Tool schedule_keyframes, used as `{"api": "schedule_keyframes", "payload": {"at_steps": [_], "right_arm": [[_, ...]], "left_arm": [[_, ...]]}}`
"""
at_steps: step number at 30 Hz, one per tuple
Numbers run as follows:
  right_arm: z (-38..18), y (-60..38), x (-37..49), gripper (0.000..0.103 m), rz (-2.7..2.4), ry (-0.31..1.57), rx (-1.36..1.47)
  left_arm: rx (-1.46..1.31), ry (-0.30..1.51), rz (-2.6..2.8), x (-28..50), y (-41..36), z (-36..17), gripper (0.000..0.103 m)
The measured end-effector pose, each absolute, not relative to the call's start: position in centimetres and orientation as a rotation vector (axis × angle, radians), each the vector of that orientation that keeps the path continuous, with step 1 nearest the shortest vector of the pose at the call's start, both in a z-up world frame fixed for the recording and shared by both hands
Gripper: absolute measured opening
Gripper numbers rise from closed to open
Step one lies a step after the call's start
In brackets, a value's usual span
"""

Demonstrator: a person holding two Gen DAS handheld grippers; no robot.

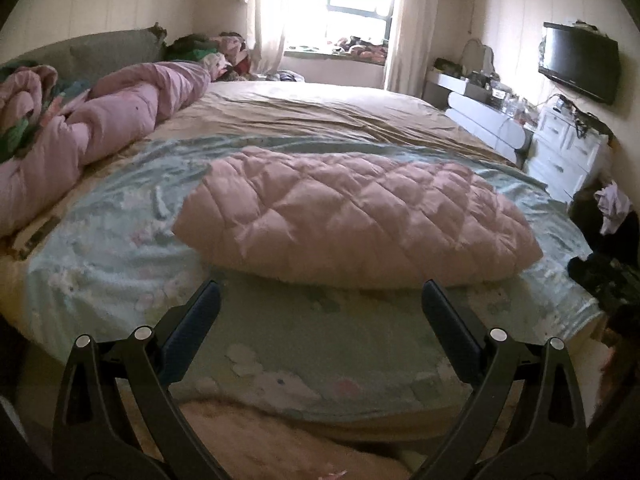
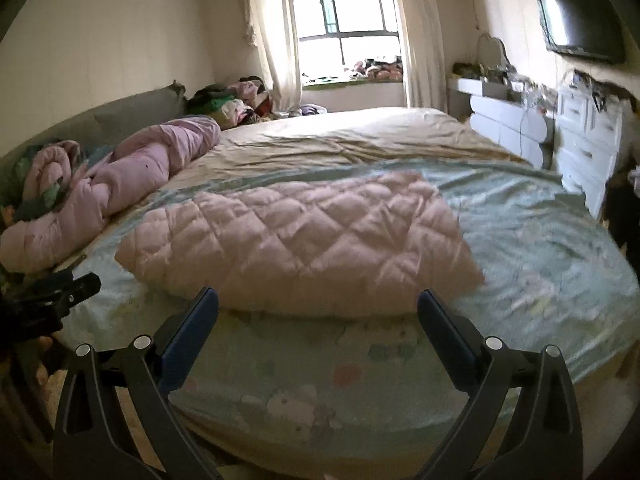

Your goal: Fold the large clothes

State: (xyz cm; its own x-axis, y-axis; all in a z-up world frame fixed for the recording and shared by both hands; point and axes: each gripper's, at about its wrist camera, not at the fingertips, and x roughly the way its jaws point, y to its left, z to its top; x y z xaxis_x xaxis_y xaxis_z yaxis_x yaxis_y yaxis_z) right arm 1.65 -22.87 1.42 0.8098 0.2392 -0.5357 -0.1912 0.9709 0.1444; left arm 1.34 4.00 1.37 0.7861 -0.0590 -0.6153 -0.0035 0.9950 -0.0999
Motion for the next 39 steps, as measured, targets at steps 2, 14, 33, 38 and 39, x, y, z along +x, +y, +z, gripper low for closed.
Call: {"api": "schedule_keyframes", "payload": {"at_steps": [2, 14, 33, 38, 39], "right_arm": [[0.5, -22.6, 1.1, 0.099, 0.243, 0.594, 0.096], [-0.3, -22.4, 0.4, 0.099, 0.245, 0.625, 0.095], [0.2, -21.8, -0.5, 0.099, 0.256, 0.604, 0.079], [0.2, -21.7, -0.5, 0.099, 0.258, 0.605, 0.076], [0.2, -21.7, -0.5, 0.099, 0.256, 0.604, 0.078]], "left_arm": [[-0.095, 0.661, -0.031, 0.7, 3.7, 1.1, 0.094], [-0.092, 0.642, -0.024, -0.3, 2.7, 1.1, 0.094], [-0.093, 0.66, 0.002, -0.5, 3.2, 1.0, 0.094], [-0.088, 0.667, 0.008, -0.5, 3.2, 0.8, 0.094], [-0.088, 0.667, 0.009, -0.6, 3.3, 0.8, 0.094]]}}
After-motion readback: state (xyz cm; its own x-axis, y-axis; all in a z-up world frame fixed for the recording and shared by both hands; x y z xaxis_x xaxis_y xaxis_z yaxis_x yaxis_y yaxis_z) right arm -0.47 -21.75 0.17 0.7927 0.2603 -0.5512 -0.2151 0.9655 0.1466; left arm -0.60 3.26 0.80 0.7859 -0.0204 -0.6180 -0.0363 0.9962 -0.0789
